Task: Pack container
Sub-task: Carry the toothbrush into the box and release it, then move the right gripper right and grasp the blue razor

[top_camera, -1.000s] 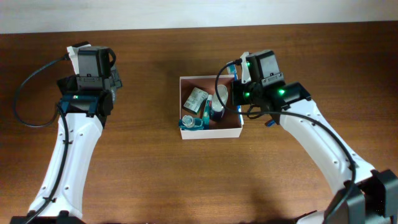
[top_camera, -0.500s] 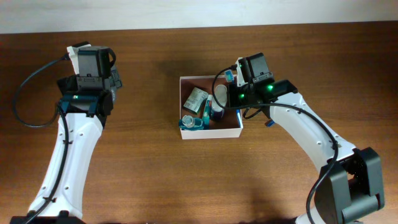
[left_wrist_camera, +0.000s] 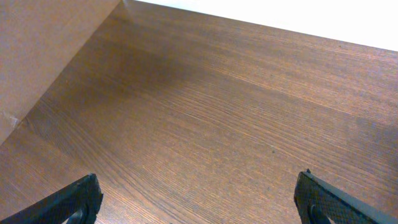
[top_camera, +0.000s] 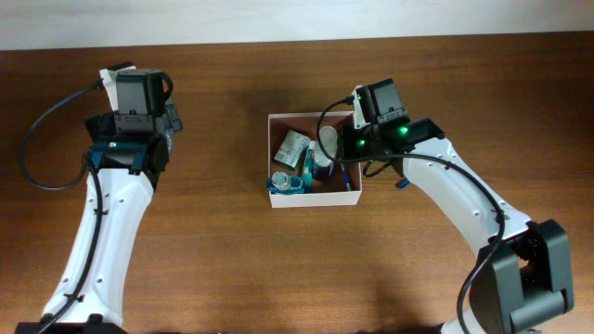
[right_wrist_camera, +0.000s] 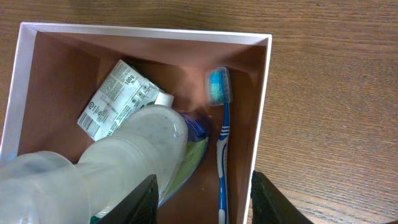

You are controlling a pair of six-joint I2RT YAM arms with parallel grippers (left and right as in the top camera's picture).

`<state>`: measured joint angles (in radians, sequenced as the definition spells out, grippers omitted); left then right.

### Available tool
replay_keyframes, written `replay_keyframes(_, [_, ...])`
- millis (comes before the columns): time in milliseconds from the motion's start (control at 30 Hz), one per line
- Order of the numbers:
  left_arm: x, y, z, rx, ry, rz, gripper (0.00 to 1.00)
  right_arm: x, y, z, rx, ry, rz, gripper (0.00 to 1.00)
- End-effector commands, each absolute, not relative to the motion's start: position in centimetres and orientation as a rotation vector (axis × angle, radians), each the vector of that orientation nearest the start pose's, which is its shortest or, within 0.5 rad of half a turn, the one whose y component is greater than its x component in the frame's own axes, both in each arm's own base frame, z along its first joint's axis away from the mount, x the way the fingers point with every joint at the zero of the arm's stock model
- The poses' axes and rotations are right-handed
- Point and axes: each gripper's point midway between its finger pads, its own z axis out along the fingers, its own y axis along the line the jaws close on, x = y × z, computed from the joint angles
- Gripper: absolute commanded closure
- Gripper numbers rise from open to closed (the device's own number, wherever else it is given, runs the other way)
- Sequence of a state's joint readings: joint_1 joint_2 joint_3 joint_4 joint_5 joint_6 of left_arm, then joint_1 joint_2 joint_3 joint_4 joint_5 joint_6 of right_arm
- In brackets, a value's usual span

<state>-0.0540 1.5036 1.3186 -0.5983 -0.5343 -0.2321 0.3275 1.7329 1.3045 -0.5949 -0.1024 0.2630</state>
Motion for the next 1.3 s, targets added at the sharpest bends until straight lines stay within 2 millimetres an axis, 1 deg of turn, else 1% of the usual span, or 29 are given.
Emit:
replay_keyframes(0, [41.7, 6.6, 23.5, -0.462, 2.216, 0.476, 0.01, 41.4, 13.5, 13.5, -0.049, 2.593, 0.328, 0.59])
replay_keyframes(100, [41.7, 6.6, 23.5, -0.462, 2.216, 0.476, 0.01, 41.0, 10.2, 13.5, 0.052, 2.627, 0.294, 0.59])
replay_keyframes(200, [41.7, 6.6, 23.5, -0.462, 2.216, 0.476, 0.01, 40.2, 6.9, 12.6, 0.16, 2.693, 0.254, 0.59])
replay_keyframes(267, [41.7, 6.6, 23.5, -0.462, 2.216, 0.476, 0.01, 39.6, 5.2, 11.9, 0.222, 2.731, 0.234, 0.6])
replay_keyframes(333, [41.7, 6.6, 23.5, -0.462, 2.216, 0.476, 0.01, 39.2, 4.1, 11.3, 0.262, 2.758, 0.222, 0.61])
replay_keyframes(433, [41.7, 6.6, 23.5, -0.462, 2.216, 0.475, 0.01, 38.7, 2.9, 10.2, 0.345, 2.786, 0.197, 0.71])
replay_keyframes(533, [41.7, 6.6, 23.5, -0.462, 2.216, 0.475, 0.0, 38.0, 1.1, 8.5, 0.509, 2.794, 0.092, 0.75])
replay_keyframes(567, [41.7, 6.6, 23.5, -0.462, 2.216, 0.476, 0.01, 37.7, 0.4, 7.6, 0.586, 2.788, 0.046, 0.75])
replay_keyframes(667, [41.7, 6.6, 23.5, -0.462, 2.216, 0.475, 0.01, 37.6, 0.1, 6.0, 0.665, 2.784, 0.031, 0.75])
replay_keyframes(767, [41.7, 6.6, 23.5, -0.462, 2.216, 0.476, 0.01, 37.5, 0.0, 5.0, 0.728, 2.784, 0.028, 0.75])
replay_keyframes(900, [41.7, 6.6, 23.5, -0.462, 2.216, 0.475, 0.01, 37.7, -0.1, 3.6, 0.767, 2.793, 0.016, 0.76])
replay_keyframes(1000, [41.7, 6.6, 23.5, -0.462, 2.216, 0.476, 0.0, 37.5, -0.1, 2.8, 0.813, 2.799, 0.01, 0.76])
replay_keyframes(1267, [41.7, 6.6, 23.5, -0.462, 2.216, 0.475, 0.01, 37.2, -0.2, 0.8, 0.862, 2.827, -0.01, 0.76])
